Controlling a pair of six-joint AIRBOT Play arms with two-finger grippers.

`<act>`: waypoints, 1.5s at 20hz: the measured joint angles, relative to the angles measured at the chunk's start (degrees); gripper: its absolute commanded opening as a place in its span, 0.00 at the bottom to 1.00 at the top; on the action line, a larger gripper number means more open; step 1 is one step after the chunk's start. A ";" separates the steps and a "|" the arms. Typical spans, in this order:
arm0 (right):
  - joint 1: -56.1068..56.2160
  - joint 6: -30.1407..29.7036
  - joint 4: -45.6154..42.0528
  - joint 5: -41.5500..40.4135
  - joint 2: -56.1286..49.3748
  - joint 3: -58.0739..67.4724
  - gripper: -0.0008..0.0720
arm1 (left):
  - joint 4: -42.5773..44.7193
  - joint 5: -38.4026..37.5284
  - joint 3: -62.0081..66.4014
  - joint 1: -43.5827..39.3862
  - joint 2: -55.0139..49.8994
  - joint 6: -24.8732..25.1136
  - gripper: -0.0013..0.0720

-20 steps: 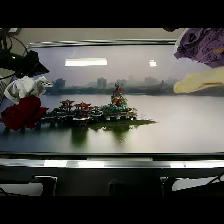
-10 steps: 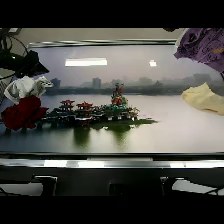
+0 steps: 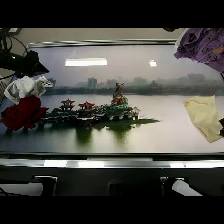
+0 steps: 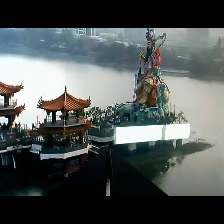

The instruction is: Fold the clothes and pants, and hang the long-sleeved shirts on hangers.

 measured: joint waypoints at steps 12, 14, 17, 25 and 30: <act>0.00 1.40 -9.40 6.40 0.79 -6.05 0.33 | -0.02 0.00 0.00 0.00 0.00 -0.02 0.04; 0.00 1.42 -10.64 7.56 0.79 -6.16 0.65 | 0.00 0.00 0.00 0.00 0.00 0.00 0.04; 0.00 1.42 -13.55 9.81 0.92 -6.21 0.67 | 0.00 0.00 0.00 0.00 -0.04 0.00 0.04; 3.43 -15.28 14.93 -1.73 5.40 4.17 0.05 | 1.05 0.09 -0.81 -0.74 0.04 0.92 0.04; 27.30 -26.40 30.36 -7.08 6.01 8.96 0.05 | 7.50 2.16 -9.05 -6.69 4.92 4.72 0.04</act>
